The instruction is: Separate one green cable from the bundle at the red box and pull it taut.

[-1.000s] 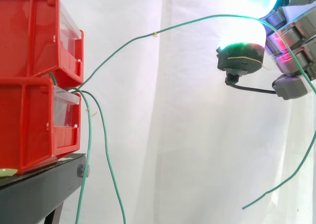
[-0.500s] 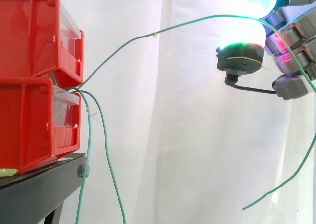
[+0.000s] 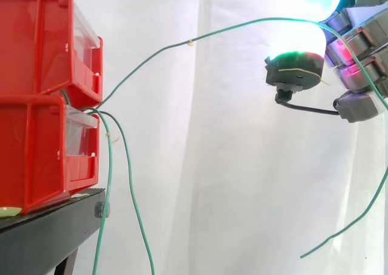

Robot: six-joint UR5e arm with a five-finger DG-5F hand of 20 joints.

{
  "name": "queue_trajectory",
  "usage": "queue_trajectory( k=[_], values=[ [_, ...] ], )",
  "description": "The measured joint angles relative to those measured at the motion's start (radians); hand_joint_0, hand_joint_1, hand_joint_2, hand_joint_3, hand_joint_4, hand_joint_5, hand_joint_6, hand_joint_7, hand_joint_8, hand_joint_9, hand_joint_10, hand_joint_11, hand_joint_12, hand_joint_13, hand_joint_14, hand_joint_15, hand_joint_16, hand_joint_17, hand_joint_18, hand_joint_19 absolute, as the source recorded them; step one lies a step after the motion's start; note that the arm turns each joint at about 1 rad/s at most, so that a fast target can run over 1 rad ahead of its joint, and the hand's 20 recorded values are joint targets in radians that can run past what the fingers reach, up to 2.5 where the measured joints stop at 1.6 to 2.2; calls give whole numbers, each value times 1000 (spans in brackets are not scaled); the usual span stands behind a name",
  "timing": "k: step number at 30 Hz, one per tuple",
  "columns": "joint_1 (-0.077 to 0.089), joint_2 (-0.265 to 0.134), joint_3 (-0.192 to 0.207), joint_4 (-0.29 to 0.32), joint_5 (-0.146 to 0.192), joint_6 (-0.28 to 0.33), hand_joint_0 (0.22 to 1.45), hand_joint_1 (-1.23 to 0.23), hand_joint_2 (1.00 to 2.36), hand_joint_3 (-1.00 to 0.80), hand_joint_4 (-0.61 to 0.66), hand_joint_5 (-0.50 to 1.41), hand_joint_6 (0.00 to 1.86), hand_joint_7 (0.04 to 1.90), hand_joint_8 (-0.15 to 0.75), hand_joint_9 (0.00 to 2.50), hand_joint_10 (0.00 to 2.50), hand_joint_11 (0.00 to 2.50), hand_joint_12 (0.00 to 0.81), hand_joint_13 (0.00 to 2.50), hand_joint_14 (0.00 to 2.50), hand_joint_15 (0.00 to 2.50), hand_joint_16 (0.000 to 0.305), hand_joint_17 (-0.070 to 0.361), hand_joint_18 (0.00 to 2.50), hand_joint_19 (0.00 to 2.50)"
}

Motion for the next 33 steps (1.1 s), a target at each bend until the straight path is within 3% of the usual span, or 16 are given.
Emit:
queue_trajectory(
  k=[33],
  values=[
    [1,0,0,0,0,0,710,-558,1000,-500,300,-30,769,1133,136,1498,11,1768,193,1273,348,1699,26,58,933,987]
  ],
)
